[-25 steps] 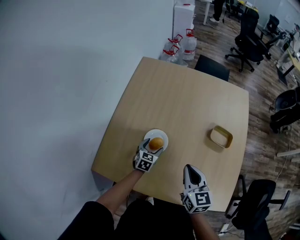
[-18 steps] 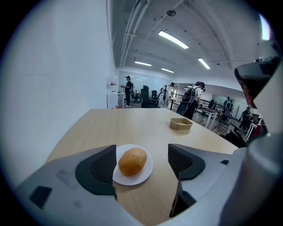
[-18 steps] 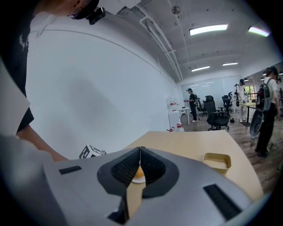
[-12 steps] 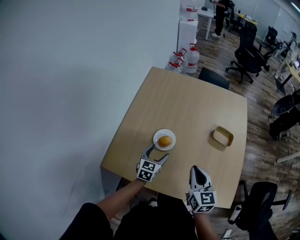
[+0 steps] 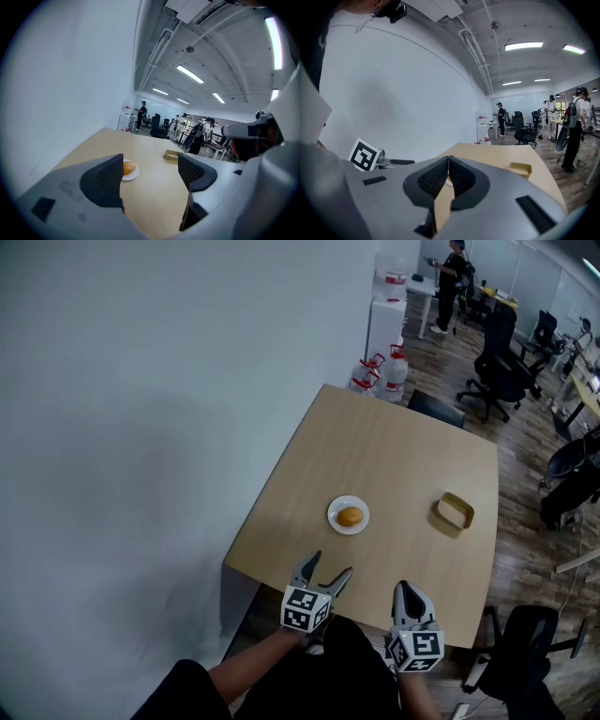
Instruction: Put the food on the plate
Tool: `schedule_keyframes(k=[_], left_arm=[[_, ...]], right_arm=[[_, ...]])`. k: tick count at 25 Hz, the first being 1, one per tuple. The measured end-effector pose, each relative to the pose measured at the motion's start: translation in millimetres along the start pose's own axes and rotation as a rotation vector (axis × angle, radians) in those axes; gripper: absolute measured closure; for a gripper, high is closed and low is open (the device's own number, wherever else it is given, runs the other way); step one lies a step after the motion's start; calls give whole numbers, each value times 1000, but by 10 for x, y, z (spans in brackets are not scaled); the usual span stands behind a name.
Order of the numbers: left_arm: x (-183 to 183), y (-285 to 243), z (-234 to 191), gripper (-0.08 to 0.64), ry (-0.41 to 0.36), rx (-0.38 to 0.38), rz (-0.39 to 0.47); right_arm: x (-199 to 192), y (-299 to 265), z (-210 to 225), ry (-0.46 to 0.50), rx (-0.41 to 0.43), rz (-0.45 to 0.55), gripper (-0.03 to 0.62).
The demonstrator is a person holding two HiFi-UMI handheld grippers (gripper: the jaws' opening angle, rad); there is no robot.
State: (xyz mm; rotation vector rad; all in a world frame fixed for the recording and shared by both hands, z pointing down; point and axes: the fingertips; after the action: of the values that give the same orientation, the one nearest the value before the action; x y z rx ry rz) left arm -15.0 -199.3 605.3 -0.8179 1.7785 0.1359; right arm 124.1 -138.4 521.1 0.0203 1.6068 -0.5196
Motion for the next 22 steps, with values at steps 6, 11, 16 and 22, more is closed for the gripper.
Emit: schedule_keyframes(k=[6, 11, 16, 22], left_arm=[[30, 659, 345, 227, 73, -56, 8], [196, 1067, 500, 377, 35, -40, 114], [342, 1378, 458, 506, 32, -8, 197], [252, 1491, 407, 532, 10, 9, 183]], right_arm=[[-54, 345, -205, -3, -35, 16, 531], [-152, 548, -336, 3, -47, -1, 531], [-150, 649, -481, 50, -50, -22, 531], [-139, 619, -721, 75, -30, -29, 531]])
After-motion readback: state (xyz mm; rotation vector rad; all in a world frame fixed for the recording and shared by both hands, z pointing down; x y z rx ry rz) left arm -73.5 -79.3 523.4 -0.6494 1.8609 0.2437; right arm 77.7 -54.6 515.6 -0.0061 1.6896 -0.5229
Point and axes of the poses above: the fingertips, and each gripper's own axes: y backward along the fingers, z to its right, x out of its top, and after that the axes turned 6 degrees about y, right-handed
